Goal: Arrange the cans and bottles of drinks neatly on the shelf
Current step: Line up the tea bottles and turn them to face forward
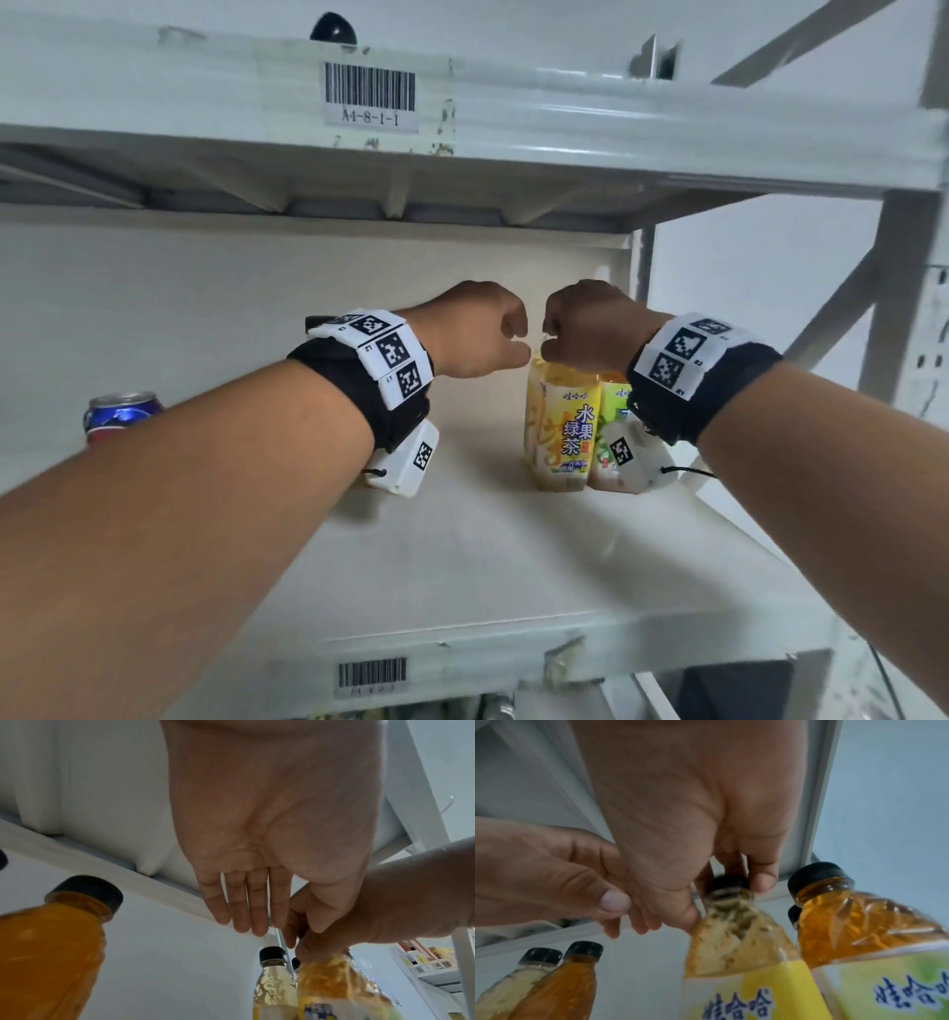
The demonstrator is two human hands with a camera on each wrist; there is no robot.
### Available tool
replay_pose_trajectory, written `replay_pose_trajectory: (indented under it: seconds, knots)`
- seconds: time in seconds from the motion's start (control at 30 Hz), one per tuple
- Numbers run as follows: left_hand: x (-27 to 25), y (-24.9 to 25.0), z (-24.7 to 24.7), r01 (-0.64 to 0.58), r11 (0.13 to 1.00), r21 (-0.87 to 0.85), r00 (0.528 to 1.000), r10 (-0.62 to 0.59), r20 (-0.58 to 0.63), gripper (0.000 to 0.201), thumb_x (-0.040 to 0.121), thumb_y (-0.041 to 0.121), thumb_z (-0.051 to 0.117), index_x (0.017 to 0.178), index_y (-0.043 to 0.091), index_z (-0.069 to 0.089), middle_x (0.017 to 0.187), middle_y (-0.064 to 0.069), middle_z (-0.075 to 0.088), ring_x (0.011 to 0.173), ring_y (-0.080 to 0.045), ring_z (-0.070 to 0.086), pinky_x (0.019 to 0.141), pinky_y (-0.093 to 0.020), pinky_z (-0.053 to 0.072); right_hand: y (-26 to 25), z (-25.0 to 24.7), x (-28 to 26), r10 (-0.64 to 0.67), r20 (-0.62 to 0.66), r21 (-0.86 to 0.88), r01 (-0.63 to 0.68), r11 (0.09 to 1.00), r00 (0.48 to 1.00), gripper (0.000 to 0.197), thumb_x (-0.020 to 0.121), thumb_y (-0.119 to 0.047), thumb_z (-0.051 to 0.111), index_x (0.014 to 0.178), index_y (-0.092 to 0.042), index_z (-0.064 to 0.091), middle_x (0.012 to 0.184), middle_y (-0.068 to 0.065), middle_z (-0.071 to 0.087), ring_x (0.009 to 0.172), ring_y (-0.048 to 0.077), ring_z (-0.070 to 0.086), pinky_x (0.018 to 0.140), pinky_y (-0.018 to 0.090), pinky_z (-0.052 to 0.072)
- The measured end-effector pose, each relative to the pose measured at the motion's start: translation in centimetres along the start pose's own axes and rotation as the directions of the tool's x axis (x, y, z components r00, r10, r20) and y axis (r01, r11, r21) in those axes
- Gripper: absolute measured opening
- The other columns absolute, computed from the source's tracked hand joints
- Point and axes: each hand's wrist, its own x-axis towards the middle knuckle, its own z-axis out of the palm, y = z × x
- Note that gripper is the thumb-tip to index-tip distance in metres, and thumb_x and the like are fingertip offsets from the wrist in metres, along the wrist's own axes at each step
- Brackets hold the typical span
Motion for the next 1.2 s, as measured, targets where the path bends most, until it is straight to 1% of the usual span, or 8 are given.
replay_pose_trajectory:
  seconds: [0.1,0.27,0.43,0.63,0.83,1.0,1.1,1.2]
  knots:
    - [-1.5,0.7,-0.2,0.007,1.0,-0.01,1.0,-0.006,0.031,0.039,0.098,0.044,0.07,0.13,0.024,0.07,0.124,0.007,0.066,0.107,-0.015,0.06,0.084,-0.025,0.041,-0.7,-0.5,-1.2,0.007,0.045,0.006,-0.008,1.0,0.999,0.025,0.095,-0.039,0.06,0.092,-0.014,0.063,0.103,0.007,0.066,0.09,0.024,0.056,0.074,0.03,0.043]
    - [-5.7,1.0,-0.7,0.05,0.994,-0.098,0.995,-0.041,0.095,0.043,0.093,0.047,0.076,0.13,0.025,0.071,0.124,0.008,0.067,0.108,-0.015,0.063,0.087,-0.028,0.046,-3.2,-2.0,-4.9,-0.033,-0.156,0.11,0.051,0.993,0.987,0.026,0.087,-0.03,0.071,0.086,-0.004,0.072,0.087,0.012,0.069,0.083,0.03,0.064,0.066,0.03,0.038]
    - [-10.6,0.1,-1.5,0.102,0.981,-0.165,0.981,-0.071,0.183,0.061,0.081,0.064,0.084,0.128,0.029,0.067,0.116,0.014,0.069,0.105,-0.01,0.067,0.09,-0.032,0.056,-7.6,-4.8,-8.2,0.007,-0.234,0.253,0.054,0.966,0.972,0.02,0.088,-0.028,0.074,0.081,-0.01,0.068,0.08,0.001,0.063,0.077,0.02,0.058,0.059,0.028,0.032]
    - [-16.8,-1.3,-1.9,0.175,0.88,-0.442,0.972,-0.083,0.221,0.042,0.079,0.047,0.092,0.108,0.022,0.076,0.099,0.011,0.082,0.091,-0.009,0.078,0.086,-0.038,0.063,-13.4,-6.7,-11.4,0.001,-0.312,0.464,0.151,0.873,0.95,0.022,0.091,-0.03,0.074,0.081,-0.01,0.068,0.088,0.004,0.071,0.083,0.022,0.065,0.075,0.032,0.047]
    - [-20.0,-4.1,-1.8,0.259,0.801,-0.54,0.966,-0.206,0.158,0.038,0.078,0.033,0.09,0.112,0.026,0.074,0.101,0.012,0.082,0.095,-0.009,0.079,0.095,-0.042,0.063,-16.0,-3.5,-13.4,0.128,-0.204,0.801,0.09,0.592,0.971,0.041,0.087,-0.048,0.081,0.111,-0.018,0.066,0.098,-0.004,0.07,0.086,0.009,0.066,0.07,0.023,0.053]
    - [-21.5,-4.9,-0.3,0.26,0.673,-0.693,0.959,-0.265,0.103,0.044,0.075,0.026,0.091,0.114,0.025,0.069,0.101,0.007,0.082,0.097,-0.013,0.08,0.094,-0.043,0.063,-16.9,1.6,-14.8,0.133,-0.014,0.949,-0.029,0.313,0.991,0.037,0.089,-0.048,0.079,0.113,-0.024,0.066,0.099,0.0,0.076,0.08,0.005,0.071,0.066,0.024,0.055]
    - [-22.5,-5.3,1.4,0.255,0.602,-0.757,0.951,-0.298,0.083,0.064,0.069,0.021,0.094,0.126,0.02,0.065,0.112,0.001,0.081,0.105,-0.017,0.079,0.099,-0.045,0.062,-17.0,5.0,-15.6,0.127,0.078,0.973,-0.103,0.205,0.989,0.032,0.093,-0.043,0.077,0.11,-0.018,0.069,0.098,0.006,0.078,0.083,0.013,0.072,0.075,0.035,0.058]
    - [-23.9,-5.5,4.1,0.269,0.503,-0.822,0.932,-0.351,0.089,0.068,0.064,0.031,0.093,0.126,0.02,0.067,0.116,-0.002,0.081,0.109,-0.023,0.078,0.1,-0.049,0.061,-17.0,7.7,-16.4,0.127,0.133,0.965,-0.158,0.208,0.983,0.049,0.088,-0.059,0.074,0.09,-0.01,0.073,0.076,0.003,0.071,0.072,0.016,0.066,0.082,0.055,0.062]
